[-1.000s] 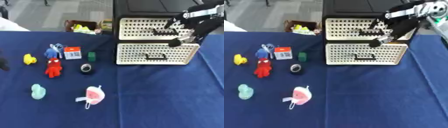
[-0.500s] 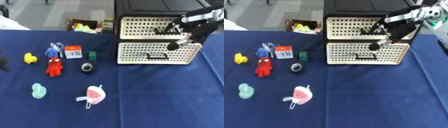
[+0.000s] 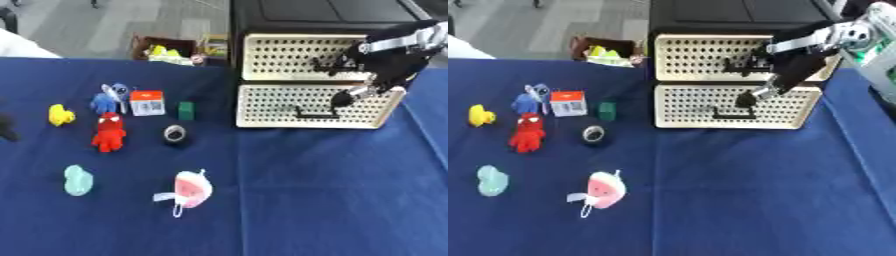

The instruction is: Pick up objects from table and place into drawer.

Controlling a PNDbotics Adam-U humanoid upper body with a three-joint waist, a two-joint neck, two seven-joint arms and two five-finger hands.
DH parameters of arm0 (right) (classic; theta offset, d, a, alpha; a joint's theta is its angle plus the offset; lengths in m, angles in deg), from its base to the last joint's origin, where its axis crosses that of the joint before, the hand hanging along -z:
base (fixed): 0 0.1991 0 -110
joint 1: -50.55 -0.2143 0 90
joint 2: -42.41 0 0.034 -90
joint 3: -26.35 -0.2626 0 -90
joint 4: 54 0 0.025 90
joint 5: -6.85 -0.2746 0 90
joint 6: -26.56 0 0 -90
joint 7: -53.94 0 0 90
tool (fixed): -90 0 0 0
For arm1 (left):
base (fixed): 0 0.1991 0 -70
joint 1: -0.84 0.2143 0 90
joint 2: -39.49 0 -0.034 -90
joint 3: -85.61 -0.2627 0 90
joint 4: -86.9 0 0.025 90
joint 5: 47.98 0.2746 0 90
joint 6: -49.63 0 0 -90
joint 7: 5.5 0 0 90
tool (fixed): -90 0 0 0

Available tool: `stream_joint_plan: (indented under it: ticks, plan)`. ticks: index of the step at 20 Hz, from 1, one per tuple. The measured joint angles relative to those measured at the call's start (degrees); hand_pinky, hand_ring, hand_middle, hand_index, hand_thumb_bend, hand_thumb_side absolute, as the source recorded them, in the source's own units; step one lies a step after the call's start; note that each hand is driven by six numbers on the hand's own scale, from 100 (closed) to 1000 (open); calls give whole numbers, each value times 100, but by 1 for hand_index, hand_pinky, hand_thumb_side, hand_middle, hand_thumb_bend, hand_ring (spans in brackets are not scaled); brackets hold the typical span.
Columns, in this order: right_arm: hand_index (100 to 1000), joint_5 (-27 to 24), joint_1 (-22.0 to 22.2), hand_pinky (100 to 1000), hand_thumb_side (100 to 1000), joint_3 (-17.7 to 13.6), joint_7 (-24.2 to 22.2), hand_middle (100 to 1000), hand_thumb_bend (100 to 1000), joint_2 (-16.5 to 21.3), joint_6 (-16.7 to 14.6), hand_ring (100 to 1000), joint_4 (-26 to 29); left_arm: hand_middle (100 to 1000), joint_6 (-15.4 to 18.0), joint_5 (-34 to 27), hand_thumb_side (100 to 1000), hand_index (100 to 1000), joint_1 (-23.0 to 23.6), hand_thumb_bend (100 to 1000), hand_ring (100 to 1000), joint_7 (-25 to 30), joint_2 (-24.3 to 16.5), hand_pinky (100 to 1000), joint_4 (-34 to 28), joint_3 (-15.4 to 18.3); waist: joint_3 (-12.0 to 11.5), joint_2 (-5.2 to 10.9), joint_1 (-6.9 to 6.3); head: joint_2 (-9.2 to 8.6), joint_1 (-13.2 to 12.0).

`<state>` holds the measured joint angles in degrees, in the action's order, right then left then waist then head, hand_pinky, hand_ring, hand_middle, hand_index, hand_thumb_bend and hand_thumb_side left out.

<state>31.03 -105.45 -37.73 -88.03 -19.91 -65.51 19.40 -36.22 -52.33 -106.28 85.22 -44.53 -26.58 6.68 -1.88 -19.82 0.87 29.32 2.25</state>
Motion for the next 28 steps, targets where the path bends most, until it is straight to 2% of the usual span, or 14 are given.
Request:
stream_joint_plan:
  ticks: [10,18,28]
  plan:
    - [877,-265,132,100,796,98,0,100,532,156,230,100,411,572,-25,-6,1000,815,-2,100,515,9,0,424,0,0,12,0,30,-22,25]
    - [880,-273,463,100,802,77,5,100,513,386,532,100,944,573,-40,-8,1000,814,-2,100,516,20,0,425,0,0,11,1,49,-26,42]
    - [885,-533,944,100,828,-13,22,100,488,729,792,100,1552,574,-53,-12,1000,813,-3,100,516,29,2,425,0,0,2,3,52,-55,66]
